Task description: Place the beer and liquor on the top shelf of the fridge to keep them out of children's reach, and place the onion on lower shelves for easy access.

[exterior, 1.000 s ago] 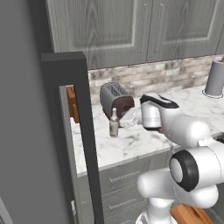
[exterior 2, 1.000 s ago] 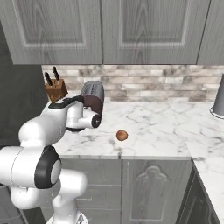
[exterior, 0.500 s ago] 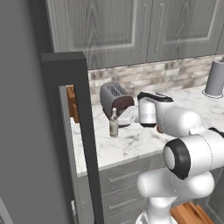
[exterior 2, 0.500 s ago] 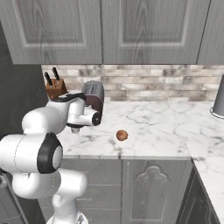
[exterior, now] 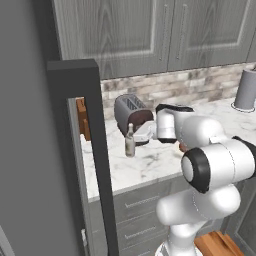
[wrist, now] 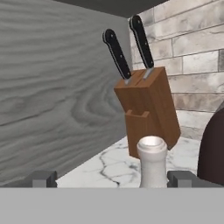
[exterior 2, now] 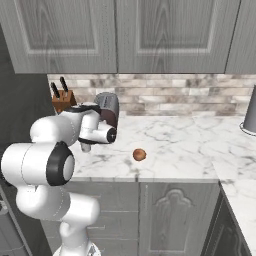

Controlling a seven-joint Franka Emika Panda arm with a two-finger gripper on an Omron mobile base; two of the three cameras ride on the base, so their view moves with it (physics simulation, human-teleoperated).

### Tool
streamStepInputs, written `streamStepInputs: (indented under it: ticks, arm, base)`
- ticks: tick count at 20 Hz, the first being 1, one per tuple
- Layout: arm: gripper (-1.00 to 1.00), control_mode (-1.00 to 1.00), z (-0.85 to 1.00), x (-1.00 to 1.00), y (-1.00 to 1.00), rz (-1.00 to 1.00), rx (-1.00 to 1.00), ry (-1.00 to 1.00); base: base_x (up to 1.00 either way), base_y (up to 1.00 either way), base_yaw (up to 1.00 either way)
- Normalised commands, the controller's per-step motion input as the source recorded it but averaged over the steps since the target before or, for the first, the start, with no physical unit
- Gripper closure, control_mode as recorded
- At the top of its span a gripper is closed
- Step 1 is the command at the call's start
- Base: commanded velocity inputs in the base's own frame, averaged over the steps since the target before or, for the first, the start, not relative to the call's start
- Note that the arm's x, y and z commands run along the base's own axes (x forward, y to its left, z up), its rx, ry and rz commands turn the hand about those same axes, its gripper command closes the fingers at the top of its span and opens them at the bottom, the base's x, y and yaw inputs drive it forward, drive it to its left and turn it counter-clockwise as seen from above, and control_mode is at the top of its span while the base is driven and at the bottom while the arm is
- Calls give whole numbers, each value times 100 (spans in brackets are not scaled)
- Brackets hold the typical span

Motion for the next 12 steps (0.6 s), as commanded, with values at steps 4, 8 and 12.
streamStepInputs:
  ticks: [4,8,12]
  arm:
    - [-100,-100,-12,13,0,-3,0,0]
    - [-100,-100,-13,14,0,-4,0,0]
    - [-100,-100,-14,16,4,-4,0,0]
  base:
    - [0,0,0]
    - [0,0,0]
    - [0,0,0]
